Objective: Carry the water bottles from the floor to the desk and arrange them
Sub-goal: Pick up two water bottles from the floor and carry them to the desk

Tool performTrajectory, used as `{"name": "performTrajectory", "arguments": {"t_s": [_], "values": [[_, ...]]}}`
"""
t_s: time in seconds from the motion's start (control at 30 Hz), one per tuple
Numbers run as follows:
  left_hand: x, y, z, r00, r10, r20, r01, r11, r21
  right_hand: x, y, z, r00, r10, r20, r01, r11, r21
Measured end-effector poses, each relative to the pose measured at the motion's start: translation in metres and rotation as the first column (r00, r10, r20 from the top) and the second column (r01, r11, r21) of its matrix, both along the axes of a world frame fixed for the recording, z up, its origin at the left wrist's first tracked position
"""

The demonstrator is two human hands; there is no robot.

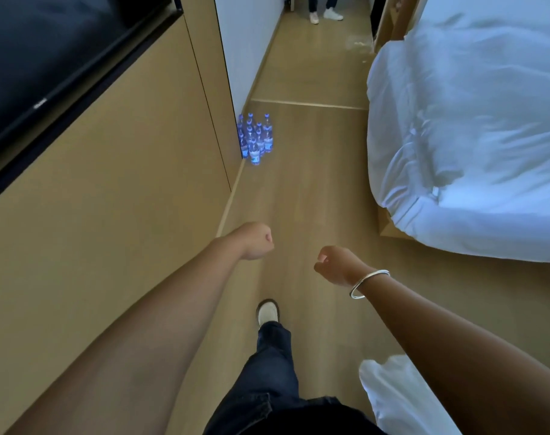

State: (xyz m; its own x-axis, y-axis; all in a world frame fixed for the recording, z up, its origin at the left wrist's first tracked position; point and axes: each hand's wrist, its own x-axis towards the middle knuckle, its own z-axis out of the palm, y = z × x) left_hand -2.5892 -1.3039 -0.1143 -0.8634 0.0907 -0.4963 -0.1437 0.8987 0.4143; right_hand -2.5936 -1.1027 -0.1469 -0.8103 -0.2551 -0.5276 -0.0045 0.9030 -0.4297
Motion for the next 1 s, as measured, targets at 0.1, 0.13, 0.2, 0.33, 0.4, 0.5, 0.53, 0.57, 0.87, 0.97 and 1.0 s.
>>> {"name": "performTrajectory", "arguments": {"t_s": [0.1,0.13,0.2,0.33,0.4,0.5,0.53,0.57,0.87,0.97,1.0], "values": [[-0.068,-0.028,0.002,1.000,0.009,-0.003,-0.009,1.000,-0.001,-0.068,-0.024,0.006,1.000,-0.015,-0.015,0.015,1.000,0.002],[-0.091,-0.039,0.003,1.000,0.017,-0.001,-0.017,1.000,-0.002,-0.091,-0.033,0.008,1.000,-0.018,-0.019,0.018,1.000,-0.001],[-0.134,-0.060,0.005,1.000,0.019,0.015,-0.019,1.000,-0.008,-0.131,-0.051,0.012,0.999,-0.035,-0.029,0.034,0.999,-0.011],[-0.205,-0.091,0.005,0.999,0.000,0.042,0.001,1.000,-0.018,-0.193,-0.081,0.014,0.998,-0.055,-0.024,0.054,0.998,-0.036],[-0.235,-0.098,0.002,0.998,-0.014,0.066,0.015,1.000,-0.014,-0.218,-0.091,0.013,0.999,-0.052,-0.006,0.052,0.998,-0.021],[-0.272,-0.102,-0.008,0.995,-0.033,0.090,0.033,0.999,0.000,-0.256,-0.100,0.010,0.998,-0.057,0.014,0.057,0.998,0.006],[-0.283,-0.104,-0.012,0.995,-0.037,0.093,0.037,0.999,-0.001,-0.269,-0.102,0.009,0.998,-0.058,0.019,0.058,0.998,0.010],[-0.295,-0.106,-0.015,0.995,-0.043,0.095,0.044,0.999,-0.005,-0.283,-0.105,0.008,0.998,-0.056,0.023,0.055,0.998,0.013],[-0.430,-0.129,-0.034,0.988,0.031,0.149,-0.028,0.999,-0.017,-0.426,-0.125,-0.022,0.997,0.011,0.083,-0.012,1.000,0.011],[-0.489,-0.130,-0.035,0.987,0.071,0.145,-0.069,0.997,-0.020,-0.495,-0.130,-0.032,0.996,0.036,0.087,-0.037,0.999,0.008],[-0.509,-0.129,-0.034,0.986,0.078,0.148,-0.075,0.997,-0.023,-0.520,-0.131,-0.034,0.995,0.047,0.091,-0.048,0.999,0.004]]}}
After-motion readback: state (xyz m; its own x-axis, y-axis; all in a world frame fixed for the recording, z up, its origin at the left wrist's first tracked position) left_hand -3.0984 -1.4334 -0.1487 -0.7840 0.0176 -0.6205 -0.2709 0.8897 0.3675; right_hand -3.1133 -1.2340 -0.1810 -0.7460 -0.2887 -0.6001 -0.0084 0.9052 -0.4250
